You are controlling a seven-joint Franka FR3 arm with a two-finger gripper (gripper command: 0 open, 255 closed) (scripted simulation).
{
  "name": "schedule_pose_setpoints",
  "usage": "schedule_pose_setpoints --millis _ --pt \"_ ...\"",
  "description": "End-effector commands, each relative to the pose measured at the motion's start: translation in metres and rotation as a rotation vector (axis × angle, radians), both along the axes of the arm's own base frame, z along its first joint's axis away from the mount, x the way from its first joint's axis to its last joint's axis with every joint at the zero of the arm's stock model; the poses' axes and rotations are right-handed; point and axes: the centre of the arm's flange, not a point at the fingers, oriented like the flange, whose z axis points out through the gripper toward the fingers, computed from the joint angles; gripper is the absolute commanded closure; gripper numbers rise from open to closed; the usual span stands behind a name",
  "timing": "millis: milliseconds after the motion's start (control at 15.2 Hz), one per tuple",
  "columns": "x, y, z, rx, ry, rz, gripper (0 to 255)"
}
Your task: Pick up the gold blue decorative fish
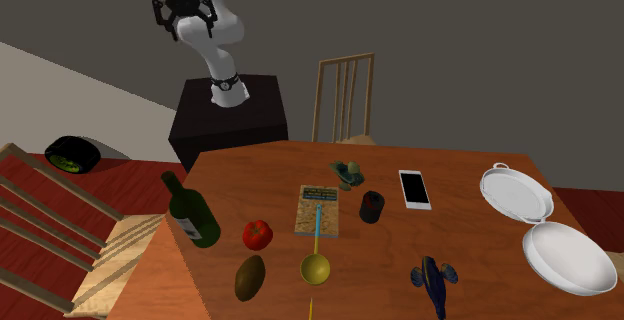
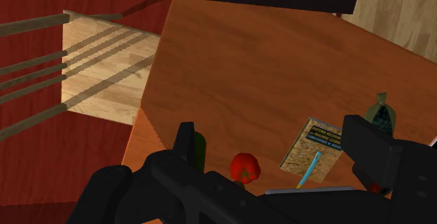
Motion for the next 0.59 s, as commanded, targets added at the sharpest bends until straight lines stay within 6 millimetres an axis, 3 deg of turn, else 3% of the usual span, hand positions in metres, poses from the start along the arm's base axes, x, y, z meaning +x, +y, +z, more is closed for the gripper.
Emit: schedule_pose_setpoints --millis 0,528 --pt "0.0 0.0 0.0 0.0 0.0 0.0 0" --pt "0.029 0.073 -0.066 0.037 0.03 -0.088 0"
